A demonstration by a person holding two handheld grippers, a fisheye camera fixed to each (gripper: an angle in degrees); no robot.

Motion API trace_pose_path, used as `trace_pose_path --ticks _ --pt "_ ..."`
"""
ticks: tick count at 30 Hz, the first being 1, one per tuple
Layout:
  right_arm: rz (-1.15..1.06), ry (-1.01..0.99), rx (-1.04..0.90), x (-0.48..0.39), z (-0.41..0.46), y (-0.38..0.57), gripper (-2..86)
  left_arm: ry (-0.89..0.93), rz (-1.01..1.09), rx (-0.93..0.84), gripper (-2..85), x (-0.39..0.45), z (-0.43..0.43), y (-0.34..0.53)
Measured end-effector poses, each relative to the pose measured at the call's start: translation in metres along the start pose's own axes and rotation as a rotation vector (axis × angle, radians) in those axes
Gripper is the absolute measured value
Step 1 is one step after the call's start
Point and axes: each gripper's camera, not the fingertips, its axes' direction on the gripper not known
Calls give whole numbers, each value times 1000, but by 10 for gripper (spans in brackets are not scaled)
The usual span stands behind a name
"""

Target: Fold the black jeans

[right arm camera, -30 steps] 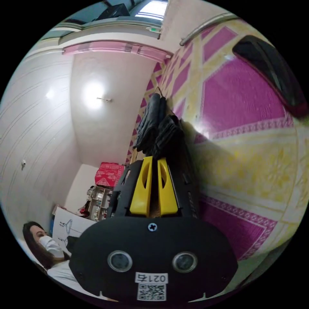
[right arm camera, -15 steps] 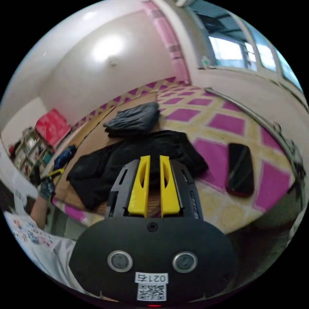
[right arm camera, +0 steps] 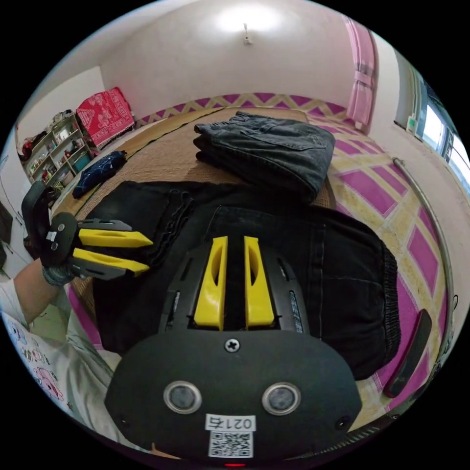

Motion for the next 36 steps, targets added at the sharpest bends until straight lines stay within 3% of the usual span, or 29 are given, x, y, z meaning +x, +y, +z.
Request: trace_pose_path --ticks 4,7,13,20,23,29,32,36 --pt "13 -15 -22 -2 5 -5 59 66 -85 55 1 -27 -12 3" --pt "31 -33 -38 -3 8 -8 58 156 -262 244 -7 -71 -59 27" --pt "38 -29 -53 -11 12 -14 56 -17 -444 488 -10 -170 -209 138" --pt "58 -26 -49 -18 10 -18 56 -386 -855 390 -10 -290 -294 305" --pt "59 -28 -58 -22 10 -21 57 -296 -1022 309 -9 -337 -268 358" --pt "24 -100 -24 -19 -12 -33 67 -346 -1148 201 -5 -367 -255 370" --pt "-98 -42 -15 -12 -30 -47 75 -519 -1035 276 -3 -351 -278 343" --pt "-352 163 -107 -8 -16 -74 99 -268 -746 242 26 -355 -257 288"
